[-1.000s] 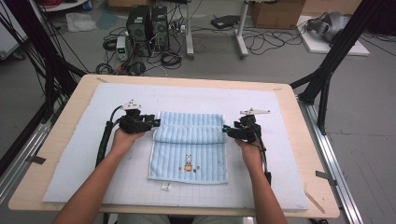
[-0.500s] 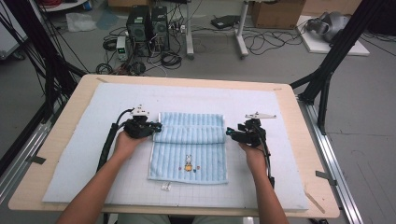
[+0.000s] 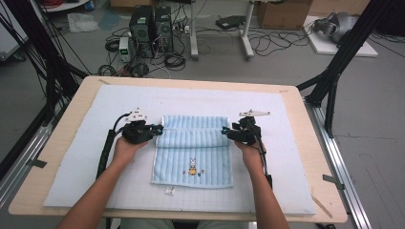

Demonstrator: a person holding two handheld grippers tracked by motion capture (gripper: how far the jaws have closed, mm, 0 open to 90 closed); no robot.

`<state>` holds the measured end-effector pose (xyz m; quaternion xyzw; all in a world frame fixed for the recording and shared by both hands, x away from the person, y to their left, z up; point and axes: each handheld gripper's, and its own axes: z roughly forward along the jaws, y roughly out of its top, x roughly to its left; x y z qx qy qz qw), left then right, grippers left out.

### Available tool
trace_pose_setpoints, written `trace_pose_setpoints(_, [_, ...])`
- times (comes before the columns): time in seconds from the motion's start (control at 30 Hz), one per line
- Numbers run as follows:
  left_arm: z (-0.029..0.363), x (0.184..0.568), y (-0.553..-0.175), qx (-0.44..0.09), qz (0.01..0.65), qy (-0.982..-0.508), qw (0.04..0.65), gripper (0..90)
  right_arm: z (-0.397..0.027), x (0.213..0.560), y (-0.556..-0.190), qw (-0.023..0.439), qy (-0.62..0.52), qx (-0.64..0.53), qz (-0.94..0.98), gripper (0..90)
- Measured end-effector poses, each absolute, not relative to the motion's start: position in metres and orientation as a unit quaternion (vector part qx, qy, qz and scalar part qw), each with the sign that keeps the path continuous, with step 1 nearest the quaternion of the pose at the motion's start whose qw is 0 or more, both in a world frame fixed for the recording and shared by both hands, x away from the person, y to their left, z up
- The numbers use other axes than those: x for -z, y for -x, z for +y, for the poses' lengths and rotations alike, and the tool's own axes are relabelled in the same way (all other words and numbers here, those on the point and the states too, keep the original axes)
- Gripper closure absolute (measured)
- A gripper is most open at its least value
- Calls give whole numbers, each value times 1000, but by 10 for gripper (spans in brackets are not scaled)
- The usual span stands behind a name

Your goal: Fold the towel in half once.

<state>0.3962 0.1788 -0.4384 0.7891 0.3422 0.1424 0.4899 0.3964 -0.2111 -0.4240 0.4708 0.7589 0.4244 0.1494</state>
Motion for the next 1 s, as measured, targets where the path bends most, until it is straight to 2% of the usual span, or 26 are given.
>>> trace_pose_setpoints(0.1, [179, 436, -394, -145, 339, -786, 497, 831, -201, 429, -402, 145, -464, -405, 775, 507])
trace_pose_setpoints(0.2, [180, 435, -393, -146, 337, -785, 499, 832, -196, 435, -404, 140, -453, -385, 792, 588])
trace_pose_setpoints(0.3, [181, 434, -392, -148, 336, -785, 500, 831, -197, 436, -404, 131, -449, -377, 800, 732])
trace_pose_setpoints(0.33, [181, 434, -392, -150, 335, -786, 498, 831, -197, 435, -403, 128, -446, -374, 803, 806])
trace_pose_setpoints(0.4, [180, 434, -390, -154, 337, -784, 498, 831, -197, 435, -402, 131, -433, -368, 812, 851])
trace_pose_setpoints(0.47, [181, 435, -388, -163, 343, -781, 497, 804, -196, 434, -400, 135, -427, -366, 816, 858])
trace_pose_setpoints(0.53, [184, 436, -387, -167, 368, -769, 495, 627, -195, 434, -398, 138, -425, -363, 818, 858])
trace_pose_setpoints(0.57, [186, 437, -387, -168, 371, -765, 499, 600, -196, 435, -398, 139, -423, -364, 818, 858])
trace_pose_setpoints(0.77, [190, 437, -391, -158, 365, -754, 523, 612, -199, 436, -396, 130, -427, -373, 814, 857])
trace_pose_setpoints(0.9, [180, 444, -397, -141, 357, -775, 502, 612, -201, 433, -394, 126, -426, -380, 811, 858])
trace_pose_setpoints(1.0, [173, 449, -398, -144, 354, -790, 479, 657, -201, 431, -393, 126, -424, -382, 811, 858])
